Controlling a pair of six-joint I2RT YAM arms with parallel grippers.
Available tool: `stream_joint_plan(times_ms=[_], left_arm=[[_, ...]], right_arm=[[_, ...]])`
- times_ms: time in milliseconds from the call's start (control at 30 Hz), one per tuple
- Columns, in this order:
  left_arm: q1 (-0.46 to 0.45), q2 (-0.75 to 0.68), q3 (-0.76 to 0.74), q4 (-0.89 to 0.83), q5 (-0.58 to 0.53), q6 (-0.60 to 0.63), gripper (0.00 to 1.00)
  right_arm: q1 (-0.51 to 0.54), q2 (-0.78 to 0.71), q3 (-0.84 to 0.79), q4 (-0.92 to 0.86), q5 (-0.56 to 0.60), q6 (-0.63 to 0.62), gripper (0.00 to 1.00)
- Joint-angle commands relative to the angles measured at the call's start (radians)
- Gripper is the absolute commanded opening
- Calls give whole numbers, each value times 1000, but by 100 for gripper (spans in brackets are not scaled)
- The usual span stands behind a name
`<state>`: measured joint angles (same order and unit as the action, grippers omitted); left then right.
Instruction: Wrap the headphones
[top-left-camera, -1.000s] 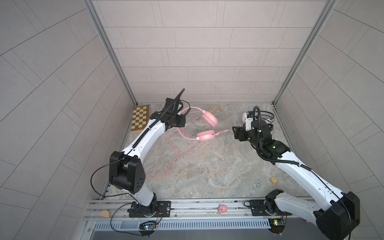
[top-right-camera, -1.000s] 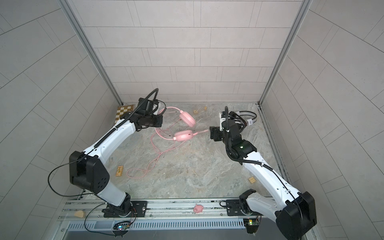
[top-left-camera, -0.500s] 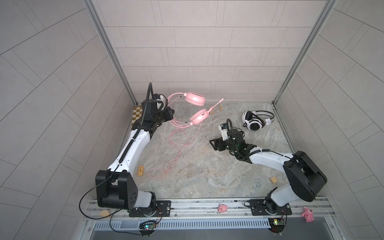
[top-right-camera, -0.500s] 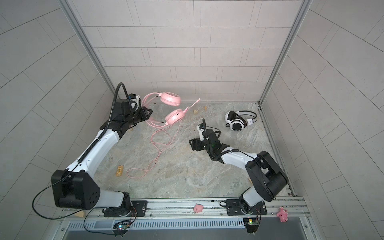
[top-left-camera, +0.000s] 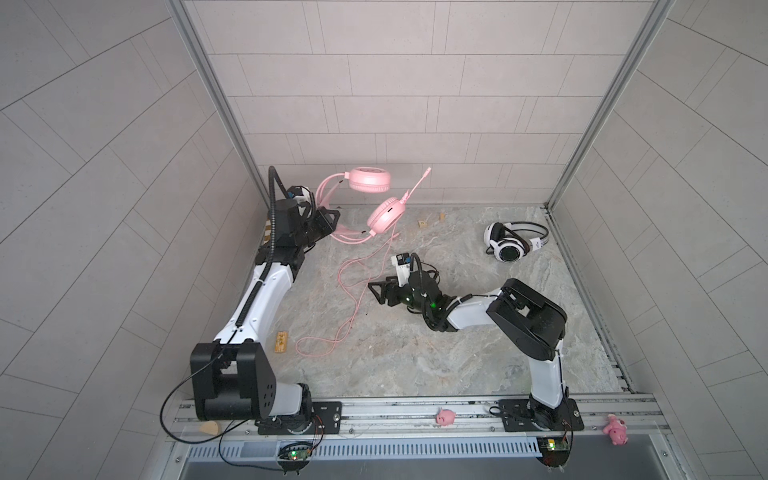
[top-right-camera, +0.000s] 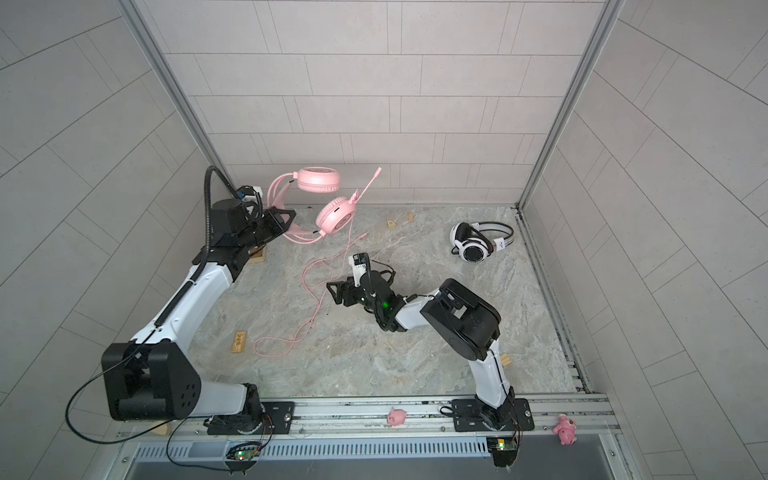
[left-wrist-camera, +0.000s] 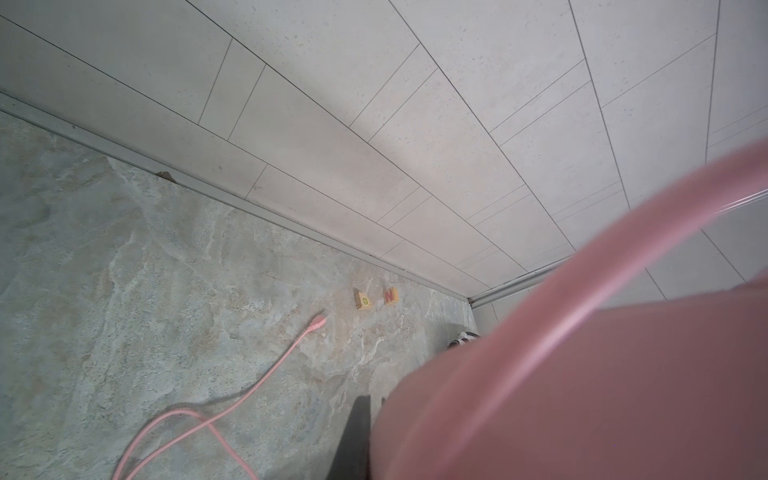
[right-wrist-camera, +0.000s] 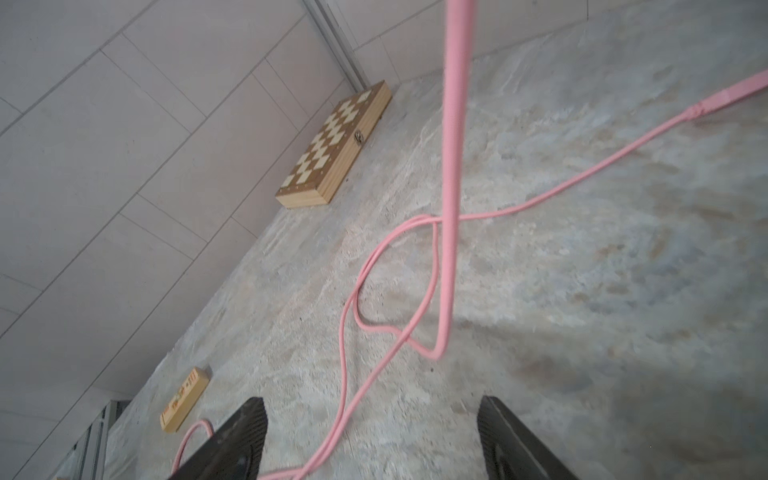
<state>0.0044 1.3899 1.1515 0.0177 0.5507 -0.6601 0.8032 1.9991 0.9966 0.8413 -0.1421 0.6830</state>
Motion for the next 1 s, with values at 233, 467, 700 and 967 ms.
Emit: stream_joint_plan(times_ms=[233,467,700,967], left_arm=[[21,-26,-11,143,59,-90,0],[48,-21,-18,149,57,-102,0],[117,-5,-33,186,65,-152,0],[155,2,-28,126,31,-130,0]], right_arm=[[-23,139,160,79,107,123,67],[-20,118,103,176,100,136,8],[-95,-176,-89,-52,63,-1,3],[-237,-690,-137,-620,164,-297,4]])
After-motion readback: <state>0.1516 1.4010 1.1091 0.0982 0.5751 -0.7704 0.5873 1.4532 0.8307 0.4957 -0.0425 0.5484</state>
